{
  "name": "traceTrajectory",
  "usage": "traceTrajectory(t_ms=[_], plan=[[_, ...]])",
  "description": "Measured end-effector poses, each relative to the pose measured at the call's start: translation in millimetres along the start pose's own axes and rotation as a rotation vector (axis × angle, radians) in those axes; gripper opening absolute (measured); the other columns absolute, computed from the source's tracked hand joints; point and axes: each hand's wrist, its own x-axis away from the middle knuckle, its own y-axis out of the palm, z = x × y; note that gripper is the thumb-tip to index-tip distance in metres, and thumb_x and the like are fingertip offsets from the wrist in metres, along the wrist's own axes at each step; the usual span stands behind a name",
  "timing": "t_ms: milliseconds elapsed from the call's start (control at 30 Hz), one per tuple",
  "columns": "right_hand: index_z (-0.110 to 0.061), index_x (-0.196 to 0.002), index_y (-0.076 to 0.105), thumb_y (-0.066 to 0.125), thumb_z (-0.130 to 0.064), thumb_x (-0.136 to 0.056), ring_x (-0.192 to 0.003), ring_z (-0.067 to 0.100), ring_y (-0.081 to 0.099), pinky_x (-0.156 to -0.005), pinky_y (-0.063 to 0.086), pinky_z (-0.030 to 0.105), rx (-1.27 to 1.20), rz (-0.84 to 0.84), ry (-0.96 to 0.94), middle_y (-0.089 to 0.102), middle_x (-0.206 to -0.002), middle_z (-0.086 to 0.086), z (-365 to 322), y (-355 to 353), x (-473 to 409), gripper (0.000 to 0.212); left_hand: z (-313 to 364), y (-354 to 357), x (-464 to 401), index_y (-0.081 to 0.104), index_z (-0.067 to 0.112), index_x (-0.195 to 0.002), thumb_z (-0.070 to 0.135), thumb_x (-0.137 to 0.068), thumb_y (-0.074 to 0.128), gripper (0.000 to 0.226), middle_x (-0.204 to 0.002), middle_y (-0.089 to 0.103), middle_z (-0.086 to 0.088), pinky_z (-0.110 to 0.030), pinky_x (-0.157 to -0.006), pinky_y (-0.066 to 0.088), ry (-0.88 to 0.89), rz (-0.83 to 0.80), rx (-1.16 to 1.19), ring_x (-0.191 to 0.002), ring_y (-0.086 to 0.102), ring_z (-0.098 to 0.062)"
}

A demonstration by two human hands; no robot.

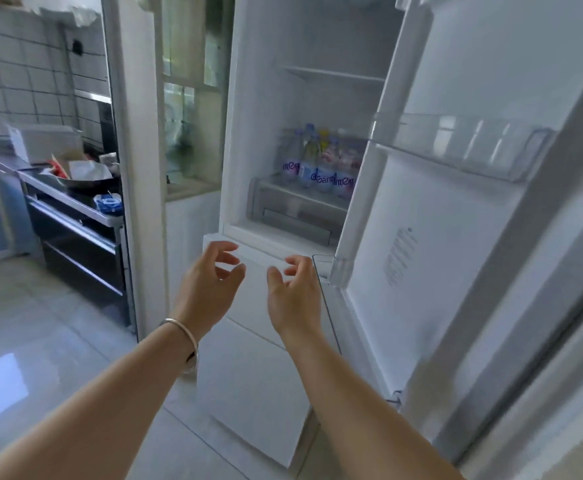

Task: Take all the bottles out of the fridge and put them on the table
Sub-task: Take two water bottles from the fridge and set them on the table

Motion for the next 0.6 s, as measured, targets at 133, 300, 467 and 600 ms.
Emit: traceTrajectory(t_ms=[133, 300, 467, 600], plan=[[-0.018, -0.125, 0.042, 0.050, -0.031, -0.090, -0.108, 0.018, 0.053, -0.087, 0.042, 0.031, -0.002, 0.100, 0.052, 0.049, -0.125, 0.000, -6.9, 41.0, -44.4, 0.038, -33.2, -4.8, -72.4, 0.052, 0.030, -0.106, 0.021, -0.087, 0.062, 0.023, -0.096, 0.062, 0.006, -0.029, -0.066, 0.046, 0.011, -0.079, 0.063, -0.078, 0.062, -0.016], [-0.018, -0.127, 0.041, 0.050, -0.033, -0.090, -0.109, 0.019, 0.051, -0.087, 0.038, 0.030, 0.007, 0.199, 0.159, 0.048, -0.126, 0.000, -12.0, 83.4, -107.6, 0.040, -70.8, -6.5, -152.6, 0.052, 0.033, -0.104, 0.024, -0.086, 0.062, 0.023, -0.097, 0.063, 0.008, -0.035, -0.065, 0.049, 0.025, -0.195, 0.069, -0.077, 0.062, -0.015], [-0.019, -0.129, 0.041, 0.051, -0.032, -0.089, -0.109, 0.020, 0.053, -0.086, 0.040, 0.032, 0.073, 0.278, 0.174, 0.049, -0.125, 0.001, -7.8, 119.5, -167.5, 0.044, -95.2, 2.4, -219.1, 0.053, 0.029, -0.109, 0.023, -0.088, 0.059, 0.023, -0.097, 0.064, 0.008, -0.028, -0.061, 0.043, 0.018, -0.259, 0.067, -0.077, 0.062, -0.009], [-0.019, -0.129, 0.041, 0.052, -0.031, -0.088, -0.108, 0.020, 0.054, -0.089, 0.043, 0.035, 0.122, 0.300, 0.131, 0.050, -0.124, 0.001, -0.4, 144.4, -225.2, 0.044, -113.6, 21.0, -277.4, 0.054, 0.028, -0.107, 0.018, -0.088, 0.057, 0.021, -0.096, 0.065, 0.004, -0.026, -0.057, 0.042, 0.017, -0.277, 0.117, -0.074, 0.061, -0.012]])
